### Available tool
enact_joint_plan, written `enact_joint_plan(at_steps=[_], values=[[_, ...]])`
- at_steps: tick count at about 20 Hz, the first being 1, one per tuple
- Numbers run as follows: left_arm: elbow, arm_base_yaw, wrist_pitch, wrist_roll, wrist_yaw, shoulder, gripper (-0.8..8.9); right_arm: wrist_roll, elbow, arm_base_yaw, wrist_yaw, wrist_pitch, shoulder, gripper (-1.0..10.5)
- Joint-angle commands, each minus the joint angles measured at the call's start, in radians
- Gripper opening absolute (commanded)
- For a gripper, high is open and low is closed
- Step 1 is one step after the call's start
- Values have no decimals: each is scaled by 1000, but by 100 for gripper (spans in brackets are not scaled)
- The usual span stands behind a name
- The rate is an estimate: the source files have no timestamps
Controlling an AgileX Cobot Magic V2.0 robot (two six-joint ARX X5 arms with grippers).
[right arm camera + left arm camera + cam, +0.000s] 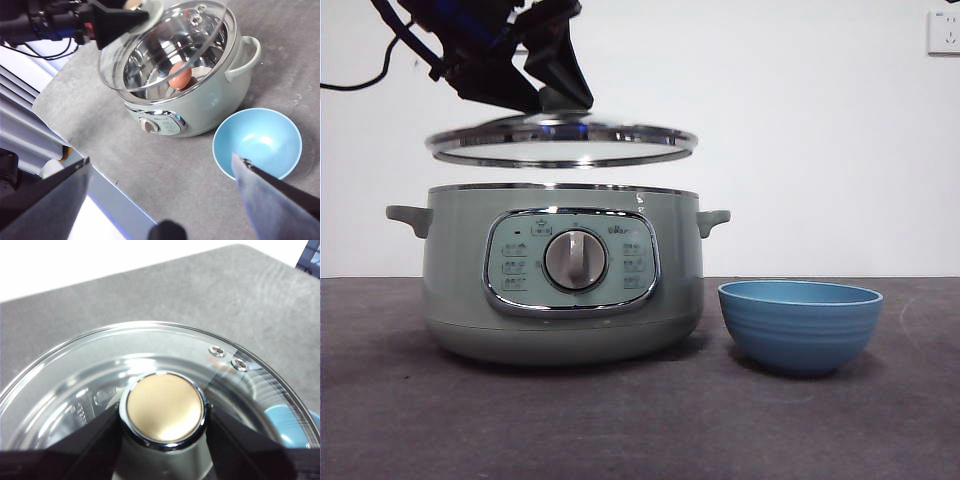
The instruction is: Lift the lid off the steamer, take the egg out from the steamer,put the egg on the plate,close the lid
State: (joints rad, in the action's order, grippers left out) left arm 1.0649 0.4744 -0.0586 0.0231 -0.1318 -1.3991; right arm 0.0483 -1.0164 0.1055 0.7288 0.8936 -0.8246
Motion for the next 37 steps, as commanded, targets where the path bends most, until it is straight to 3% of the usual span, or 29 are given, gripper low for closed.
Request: enact_joint_plan(at_steps=[1,9,15,17,22,31,37], values=[[4,3,48,2,-6,61,-9,-6,-2,2,-3,-2,0,478],[4,3,-72,2,-3,337,-9,-15,-2,2,-2,-44,-18,478],[4,3,-340,2,55,610,-9,-175,-3,120,-9,-302,-109,478],[4,3,-417,3,84,681,-8,-210,-11,193,-64,-375,-169,478],[4,3,-593,11,160,853,-9,-212,-156,412,-248,-393,-422,479],[4,3,-692,26,185,963,-9,-188,-491,579,-459,-332,-821,479],[4,3,-723,25,183,969,-9,-159,-698,621,-562,-287,-1120,479]])
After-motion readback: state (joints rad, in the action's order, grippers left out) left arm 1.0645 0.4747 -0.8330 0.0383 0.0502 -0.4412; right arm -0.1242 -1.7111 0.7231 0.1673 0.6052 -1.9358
